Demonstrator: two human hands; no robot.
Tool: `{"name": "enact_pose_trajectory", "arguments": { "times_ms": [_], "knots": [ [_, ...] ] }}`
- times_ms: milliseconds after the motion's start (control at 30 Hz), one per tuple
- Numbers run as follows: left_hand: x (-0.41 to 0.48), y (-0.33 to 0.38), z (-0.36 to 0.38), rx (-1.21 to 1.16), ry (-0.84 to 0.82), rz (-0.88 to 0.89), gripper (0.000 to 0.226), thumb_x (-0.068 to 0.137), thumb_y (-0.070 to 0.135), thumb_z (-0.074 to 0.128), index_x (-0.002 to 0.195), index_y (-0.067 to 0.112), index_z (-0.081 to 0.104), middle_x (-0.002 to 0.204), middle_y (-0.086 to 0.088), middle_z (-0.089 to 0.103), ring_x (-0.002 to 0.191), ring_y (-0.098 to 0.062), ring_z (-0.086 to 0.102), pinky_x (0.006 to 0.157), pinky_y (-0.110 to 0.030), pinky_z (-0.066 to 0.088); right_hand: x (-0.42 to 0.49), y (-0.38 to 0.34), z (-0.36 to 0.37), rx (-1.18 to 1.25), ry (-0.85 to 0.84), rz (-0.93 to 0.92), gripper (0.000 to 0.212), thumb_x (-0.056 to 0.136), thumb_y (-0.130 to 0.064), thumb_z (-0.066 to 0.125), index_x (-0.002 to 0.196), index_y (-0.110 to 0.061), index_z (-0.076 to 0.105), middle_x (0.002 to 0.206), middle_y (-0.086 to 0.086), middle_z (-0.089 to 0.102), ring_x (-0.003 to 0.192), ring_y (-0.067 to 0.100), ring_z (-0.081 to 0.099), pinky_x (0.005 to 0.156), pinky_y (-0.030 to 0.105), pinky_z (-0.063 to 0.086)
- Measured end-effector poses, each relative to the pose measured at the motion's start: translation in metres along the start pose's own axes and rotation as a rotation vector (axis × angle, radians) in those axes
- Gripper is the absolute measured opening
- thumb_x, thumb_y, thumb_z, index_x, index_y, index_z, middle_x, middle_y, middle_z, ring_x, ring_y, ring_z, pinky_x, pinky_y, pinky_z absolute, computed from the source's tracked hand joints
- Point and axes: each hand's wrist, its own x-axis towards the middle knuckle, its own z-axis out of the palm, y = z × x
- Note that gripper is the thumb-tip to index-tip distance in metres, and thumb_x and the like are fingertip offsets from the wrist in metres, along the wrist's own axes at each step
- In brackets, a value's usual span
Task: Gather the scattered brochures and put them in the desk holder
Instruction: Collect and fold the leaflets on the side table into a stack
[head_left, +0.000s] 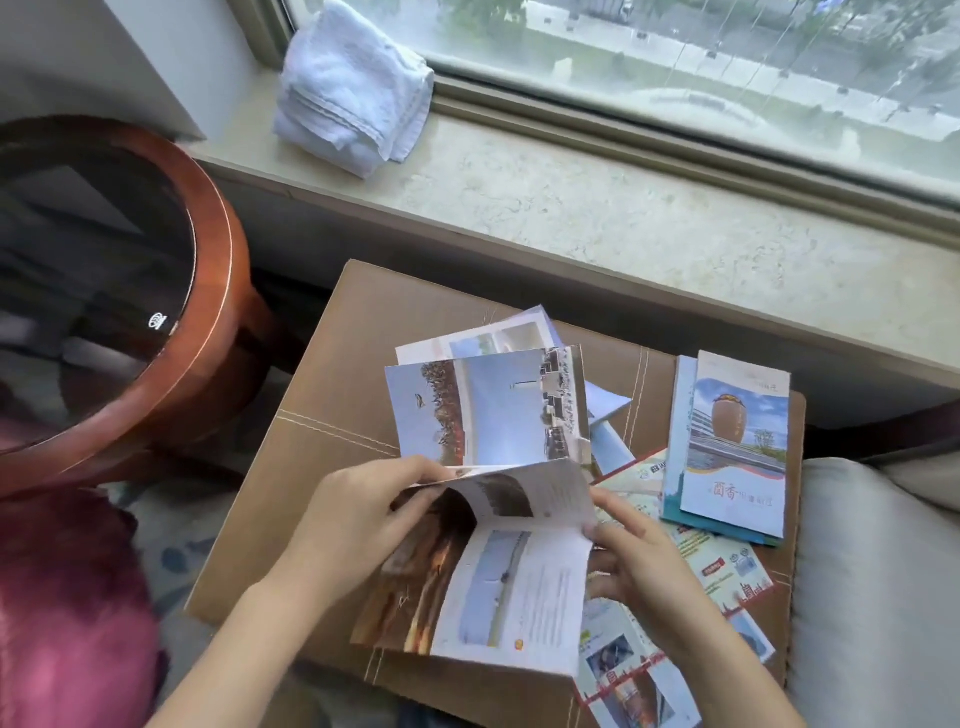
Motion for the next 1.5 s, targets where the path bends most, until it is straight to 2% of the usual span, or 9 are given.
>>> {"name": "enact_pose_trajectory", "arguments": {
  "times_ms": [233, 400, 533, 767, 900, 1100, 1167, 1267, 1500],
  "knots": [
    [-0.013, 0.009, 0.001, 0.039, -0.421, 0.04, 0.079, 0.063, 0.092, 0.04, 0.133, 0.057, 0.028, 0.134, 0.042, 0.038, 0.121, 0.015, 0.038, 0.1, -0.018, 0.036, 0.019, 0.01, -0.004, 0.636, 0.095, 0.232, 0.018, 0.09, 0.006, 0.041, 0.099, 0.006, 0.057, 0.099, 0.022, 0.067, 0.065, 0.021, 0.072, 0.051, 0.025, 0.059],
    [-0.014, 0.016, 0.01, 0.236, -0.208, 0.313, 0.038, 0.073, 0.013, 0.075, 0.108, 0.024, 0.067, 0.1, 0.009, 0.071, 0.082, -0.014, 0.068, 0.061, -0.023, 0.053, 0.005, 0.005, -0.002, 0.715, 0.039, 0.3, 0.019, 0.082, 0.003, 0.046, 0.098, 0.005, 0.055, 0.087, 0.021, 0.066, 0.059, 0.023, 0.069, 0.051, 0.027, 0.06],
    [-0.008, 0.016, -0.004, 0.226, -0.123, 0.25, 0.038, 0.069, -0.001, 0.07, 0.096, 0.024, 0.065, 0.083, 0.011, 0.066, 0.071, -0.014, 0.061, 0.057, -0.024, 0.047, -0.028, -0.018, -0.006, 0.019, 0.185, 0.037, 0.034, 0.087, -0.033, 0.06, 0.112, -0.01, 0.063, 0.076, 0.009, 0.063, 0.059, 0.022, 0.057, 0.052, 0.033, 0.053],
    [-0.007, 0.03, -0.037, 0.386, -0.205, 0.335, 0.042, 0.057, -0.005, 0.059, 0.087, 0.025, 0.058, 0.076, 0.01, 0.058, 0.067, -0.018, 0.056, 0.065, -0.027, 0.05, -0.051, -0.09, 0.012, -0.877, 0.017, -0.653, 0.076, 0.071, -0.069, 0.059, 0.139, -0.054, 0.029, 0.145, -0.041, 0.023, 0.13, -0.024, 0.021, 0.088, 0.018, 0.035],
    [-0.018, 0.034, -0.038, 0.413, -0.27, 0.348, 0.046, 0.051, 0.0, 0.061, 0.086, 0.03, 0.057, 0.075, 0.014, 0.056, 0.069, -0.013, 0.057, 0.081, -0.023, 0.048, 0.022, -0.097, 0.021, -0.981, 0.038, -0.455, 0.069, 0.082, -0.054, 0.063, 0.141, -0.044, 0.029, 0.146, -0.027, 0.03, 0.133, -0.007, 0.029, 0.108, 0.027, 0.031],
    [-0.01, 0.018, -0.002, 0.55, -0.36, 0.255, 0.045, 0.063, -0.005, 0.055, 0.096, 0.025, 0.053, 0.089, 0.005, 0.058, 0.089, -0.02, 0.059, 0.108, -0.042, 0.038, 0.095, -0.023, 0.02, -0.858, -0.289, -0.007, 0.046, 0.077, -0.049, 0.07, 0.117, -0.026, 0.064, 0.118, -0.006, 0.067, 0.106, 0.007, 0.062, 0.094, 0.032, 0.05],
    [0.004, 0.012, 0.016, 0.554, -0.446, 0.211, 0.045, 0.073, -0.008, 0.043, 0.107, 0.021, 0.049, 0.101, -0.001, 0.054, 0.102, -0.025, 0.051, 0.118, -0.048, 0.017, 0.1, -0.007, 0.017, -0.848, -0.258, -0.073, 0.015, 0.079, -0.036, 0.071, 0.084, -0.022, 0.069, 0.081, -0.009, 0.067, 0.074, 0.006, 0.061, 0.069, 0.027, 0.051],
    [0.026, 0.006, 0.034, 0.579, -0.31, 0.227, 0.04, 0.078, -0.004, 0.044, 0.106, 0.023, 0.056, 0.102, 0.001, 0.056, 0.108, -0.023, 0.051, 0.119, -0.054, 0.006, 0.101, 0.0, 0.011, -0.729, -0.198, -0.152, 0.027, 0.086, -0.026, 0.066, 0.059, -0.025, 0.06, 0.052, -0.012, 0.048, 0.049, 0.009, 0.041, 0.049, 0.022, 0.032],
    [0.058, -0.001, 0.088, 0.306, -0.128, 0.139, 0.076, 0.083, 0.034, 0.068, 0.146, 0.03, 0.025, 0.156, 0.001, 0.019, 0.145, -0.021, 0.017, 0.121, -0.043, 0.015, 0.101, 0.024, -0.002, -0.398, -0.052, 0.133, 0.027, 0.095, -0.032, 0.053, 0.093, -0.013, 0.072, 0.091, 0.008, 0.074, 0.077, 0.02, 0.07, 0.064, 0.029, 0.052]
  ]
}}
